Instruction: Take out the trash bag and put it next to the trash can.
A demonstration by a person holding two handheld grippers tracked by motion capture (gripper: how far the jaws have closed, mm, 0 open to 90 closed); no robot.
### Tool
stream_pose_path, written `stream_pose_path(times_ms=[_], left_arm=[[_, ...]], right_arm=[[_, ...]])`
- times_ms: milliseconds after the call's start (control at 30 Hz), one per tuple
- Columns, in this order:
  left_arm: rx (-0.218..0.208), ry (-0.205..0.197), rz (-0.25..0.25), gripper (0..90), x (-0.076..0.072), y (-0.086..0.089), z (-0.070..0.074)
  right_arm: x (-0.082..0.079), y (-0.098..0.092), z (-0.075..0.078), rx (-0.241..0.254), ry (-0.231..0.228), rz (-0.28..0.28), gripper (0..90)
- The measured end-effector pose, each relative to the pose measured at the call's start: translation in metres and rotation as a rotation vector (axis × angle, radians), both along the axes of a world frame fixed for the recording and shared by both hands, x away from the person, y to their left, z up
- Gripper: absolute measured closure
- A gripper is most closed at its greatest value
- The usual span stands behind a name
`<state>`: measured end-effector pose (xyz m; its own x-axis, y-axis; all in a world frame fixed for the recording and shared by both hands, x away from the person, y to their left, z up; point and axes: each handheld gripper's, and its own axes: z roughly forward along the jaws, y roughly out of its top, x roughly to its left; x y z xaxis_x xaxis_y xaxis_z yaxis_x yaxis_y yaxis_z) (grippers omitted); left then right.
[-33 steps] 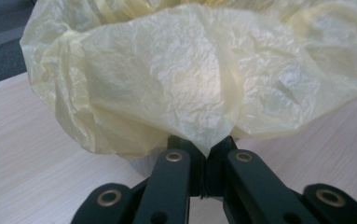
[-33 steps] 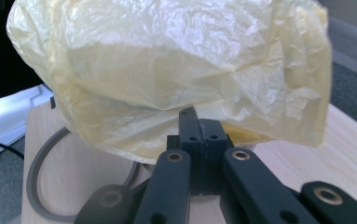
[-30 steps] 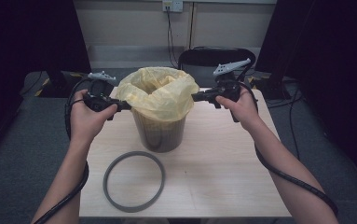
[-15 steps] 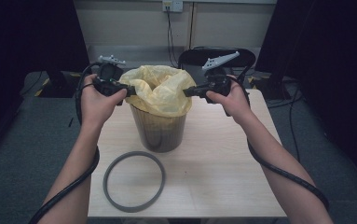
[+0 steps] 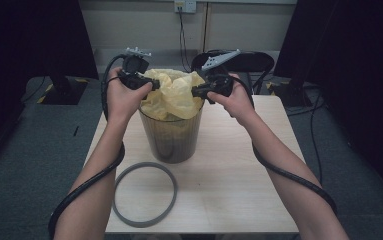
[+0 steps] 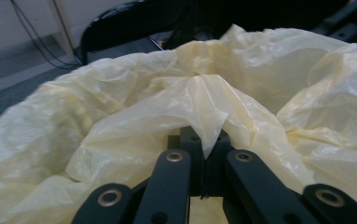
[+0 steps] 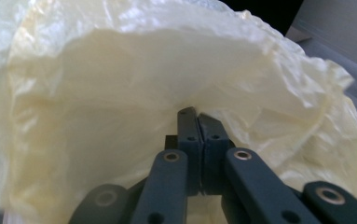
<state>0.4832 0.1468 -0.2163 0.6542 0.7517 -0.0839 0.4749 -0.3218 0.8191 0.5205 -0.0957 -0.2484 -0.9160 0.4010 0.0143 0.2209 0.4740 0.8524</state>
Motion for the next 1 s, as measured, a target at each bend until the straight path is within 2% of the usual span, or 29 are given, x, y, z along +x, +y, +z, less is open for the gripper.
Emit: stream_pose_path(times_ms=[100, 200, 233, 300, 367, 400, 500, 567, 600, 667, 767, 833, 867, 933, 1000], left_arm=[[0.021, 0.021, -0.032, 89.9, 0.003, -0.011, -0.005], [0.013, 0.042, -0.053, 89.8, 0.006, -0.018, -0.009], [0.008, 0.048, -0.055, 89.8, 0.007, -0.020, -0.010], [0.017, 0.052, -0.058, 89.8, 0.007, -0.020, -0.010], [-0.005, 0.061, -0.068, 89.8, 0.006, -0.019, -0.010], [-0.020, 0.062, -0.071, 89.9, 0.006, -0.017, -0.008], [-0.043, 0.049, -0.072, 89.8, 0.003, -0.011, -0.003], [-0.073, 0.068, -0.077, 89.8, 0.003, -0.010, -0.004], [-0.076, 0.072, -0.079, 89.9, 0.003, -0.011, -0.005], [-0.082, 0.076, -0.088, 89.9, 0.001, -0.014, -0.005], [-0.114, 0.091, -0.113, 90.0, -0.002, -0.018, -0.004], [-0.118, 0.100, -0.120, 90.0, -0.004, -0.020, -0.004], [-0.123, 0.103, -0.119, 90.0, -0.004, -0.021, -0.004], [-0.125, 0.108, -0.120, 90.0, -0.005, -0.021, -0.004], [-0.133, 0.099, -0.124, 89.9, -0.004, -0.020, -0.005]], right_arm=[[0.003, 0.005, -0.002, -0.003, -0.008, 0.021, 83.4], [0.002, 0.012, -0.003, 0.017, -0.015, 0.044, 73.6], [0.001, 0.015, -0.003, 0.010, -0.015, 0.061, 71.3], [-0.001, 0.018, -0.004, -0.025, -0.052, 0.064, 63.7], [0.000, 0.018, -0.004, -0.026, -0.053, 0.058, 53.5], [0.001, 0.017, -0.004, -0.009, -0.036, 0.062, 48.3], [-0.001, 0.018, -0.005, 0.016, -0.006, 0.122, 38.9], [-0.004, 0.022, -0.004, 0.004, -0.037, 0.134, 33.0], [-0.005, 0.025, -0.003, 0.016, -0.033, 0.134, 31.1], [-0.007, 0.031, -0.005, 0.014, -0.043, 0.122, 30.1], [-0.009, 0.042, -0.011, -0.028, -0.081, 0.095, 28.4], [-0.010, 0.047, -0.015, -0.016, -0.087, 0.077, 28.9], [-0.010, 0.049, -0.016, -0.005, -0.091, 0.070, 31.4], [-0.009, 0.050, -0.017, 0.017, -0.092, 0.053, 43.5], [-0.008, 0.050, -0.018, 0.053, -0.089, 0.063, 54.3]])
